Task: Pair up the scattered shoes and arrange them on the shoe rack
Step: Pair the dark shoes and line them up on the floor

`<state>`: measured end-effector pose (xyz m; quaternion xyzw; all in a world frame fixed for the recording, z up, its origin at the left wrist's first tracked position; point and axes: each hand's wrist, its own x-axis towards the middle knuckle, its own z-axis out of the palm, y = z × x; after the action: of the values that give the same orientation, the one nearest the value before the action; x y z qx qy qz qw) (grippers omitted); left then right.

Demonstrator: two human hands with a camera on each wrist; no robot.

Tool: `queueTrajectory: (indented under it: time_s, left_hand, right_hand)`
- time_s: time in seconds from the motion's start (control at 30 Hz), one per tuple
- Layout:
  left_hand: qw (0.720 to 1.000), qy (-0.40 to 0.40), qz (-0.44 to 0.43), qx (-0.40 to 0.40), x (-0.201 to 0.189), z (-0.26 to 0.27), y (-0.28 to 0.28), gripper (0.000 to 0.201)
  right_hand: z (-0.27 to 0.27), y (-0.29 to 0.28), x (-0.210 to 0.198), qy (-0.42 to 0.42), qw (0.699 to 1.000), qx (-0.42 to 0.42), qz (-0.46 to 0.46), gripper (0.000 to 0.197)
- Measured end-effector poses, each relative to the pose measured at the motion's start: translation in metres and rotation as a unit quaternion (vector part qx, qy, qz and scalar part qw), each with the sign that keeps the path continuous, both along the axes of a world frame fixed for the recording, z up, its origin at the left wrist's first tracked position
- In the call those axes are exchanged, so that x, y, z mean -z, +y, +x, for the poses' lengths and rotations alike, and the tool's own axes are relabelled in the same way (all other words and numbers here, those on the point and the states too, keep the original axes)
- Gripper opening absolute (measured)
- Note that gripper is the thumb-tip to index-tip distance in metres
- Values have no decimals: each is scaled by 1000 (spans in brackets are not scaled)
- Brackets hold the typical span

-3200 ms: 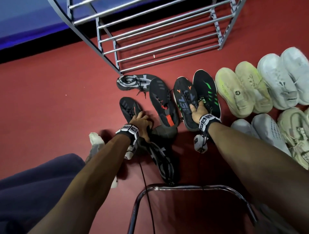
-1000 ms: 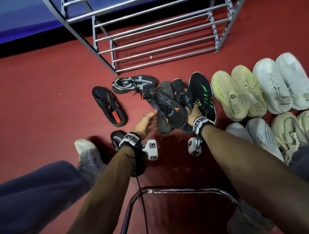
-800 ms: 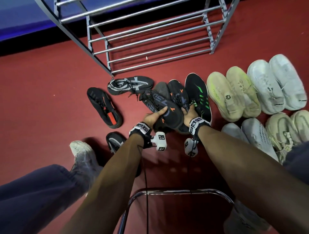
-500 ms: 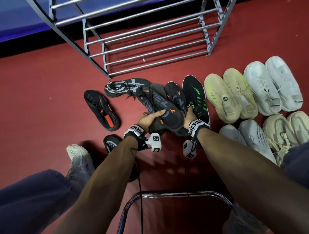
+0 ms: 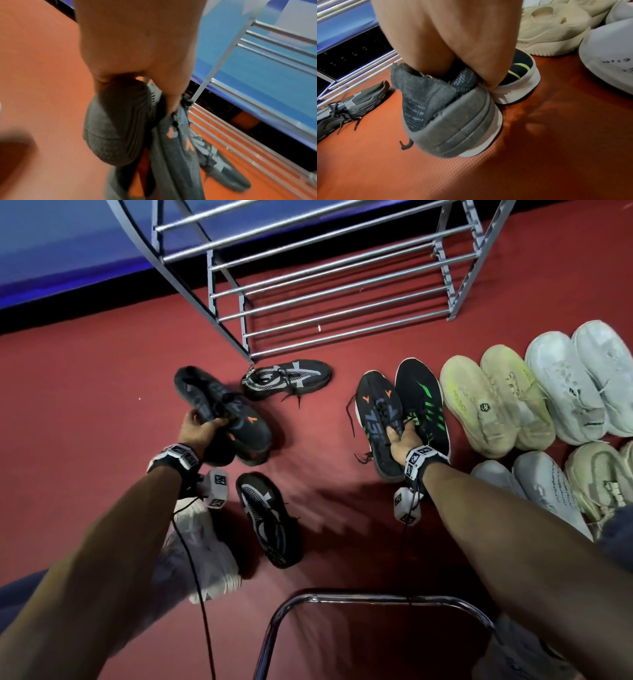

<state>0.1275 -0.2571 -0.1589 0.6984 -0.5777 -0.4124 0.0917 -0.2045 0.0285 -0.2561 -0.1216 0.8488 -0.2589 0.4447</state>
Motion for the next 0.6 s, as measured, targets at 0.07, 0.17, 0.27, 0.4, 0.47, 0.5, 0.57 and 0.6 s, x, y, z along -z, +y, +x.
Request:
queueTrajectory:
  time_s: [0.07,0.17,0.27,0.4,0.47,0.5,0.57,0.6]
  left_hand:
    - [986,-148,19,71,7,20,-5,70]
    - [960,-261,-1,104,22,21,11,91]
    - [949,-294,-65,89,31,-2,32,96]
    - [933,-310,-142,113,32,-23,40,75]
    - [913,-335,-173,155,29,-31,45,61]
    - [891,-362,-196,190,28,-35,47,54]
    - [842,-406,-224,274,25,-43,52,41]
    - [825,-415,-223,312,24,-46,54,39]
  right_hand:
    - [0,0,1,1,1000,-3,3,73]
    - [1,0,4,9,1000,0,-1,70]
    - [2,-1,3,13,1000,0,1,69]
    - [2,-1,7,22,1000,0,-1,68]
    - [2,-1,9,25,1000,3,-2,67]
    - [3,-2,8,28,1000,4,-1,67]
    - [4,-2,6,33,999,5,-2,66]
    - [4,-2,6,34,999,4,-3,65]
